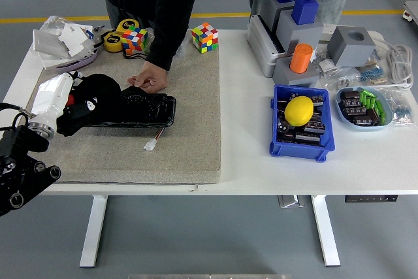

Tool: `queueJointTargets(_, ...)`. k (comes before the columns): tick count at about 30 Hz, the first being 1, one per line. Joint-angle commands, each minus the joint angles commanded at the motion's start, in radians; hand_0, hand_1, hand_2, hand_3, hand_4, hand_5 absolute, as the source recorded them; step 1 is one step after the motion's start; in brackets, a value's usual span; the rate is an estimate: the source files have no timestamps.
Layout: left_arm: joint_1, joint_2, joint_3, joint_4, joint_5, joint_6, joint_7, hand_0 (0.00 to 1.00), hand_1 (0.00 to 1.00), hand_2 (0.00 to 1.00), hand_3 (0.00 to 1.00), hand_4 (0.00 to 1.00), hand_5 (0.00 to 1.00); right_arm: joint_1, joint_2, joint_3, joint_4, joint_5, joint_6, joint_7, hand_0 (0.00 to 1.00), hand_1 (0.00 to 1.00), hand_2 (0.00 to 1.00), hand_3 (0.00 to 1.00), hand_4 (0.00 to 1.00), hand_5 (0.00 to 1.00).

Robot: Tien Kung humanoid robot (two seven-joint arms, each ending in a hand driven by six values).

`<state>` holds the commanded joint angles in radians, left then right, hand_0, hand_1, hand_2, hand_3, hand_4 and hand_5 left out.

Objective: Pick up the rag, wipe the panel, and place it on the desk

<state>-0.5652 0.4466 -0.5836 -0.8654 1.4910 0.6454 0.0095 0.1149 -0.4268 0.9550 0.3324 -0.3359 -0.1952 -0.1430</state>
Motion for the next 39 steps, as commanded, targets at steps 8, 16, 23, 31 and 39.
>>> queueJointTargets(8, 0.005, 0.011, -0.024, 0.003, 0.014, 0.0, 0.004, 0.174, 0.094, 0.315, 0.645, 0.558, 0.034, -0.001, 0.0, 0.002, 0.003, -0.004, 0.001, 0.0, 0.746, 0.676, 0.698, 0.619, 0.993, 0.583)
queueJointTargets(16, 0.01, 0.014, -0.033, 0.013, 0.013, 0.0, 0.003, 0.175, 0.093, 0.315, 0.645, 0.559, 0.036, -0.001, 0.001, 0.005, 0.003, -0.005, 0.001, 0.0, 0.746, 0.676, 0.698, 0.62, 0.995, 0.585)
queueJointTargets(23, 0.003, -0.002, 0.001, -0.006, 0.011, 0.0, 0.004, 0.174, 0.093, 0.315, 0.645, 0.56, 0.035, -0.001, 0.001, 0.002, 0.002, -0.003, 0.003, 0.0, 0.745, 0.676, 0.698, 0.62, 0.996, 0.588)
queueJointTargets(31, -0.026, -0.028, 0.068, -0.053, 0.019, 0.0, 0.016, 0.174, 0.092, 0.313, 0.645, 0.559, 0.034, 0.003, -0.002, -0.001, 0.002, -0.004, 0.005, 0.0, 0.745, 0.677, 0.698, 0.622, 0.998, 0.591)
queueJointTargets(39, -0.046, -0.054, 0.145, -0.084, 0.024, 0.0, 0.025, 0.174, 0.092, 0.312, 0.645, 0.558, 0.034, 0.006, -0.004, -0.005, 0.003, -0.003, 0.007, 0.001, 0.746, 0.676, 0.698, 0.623, 0.998, 0.592)
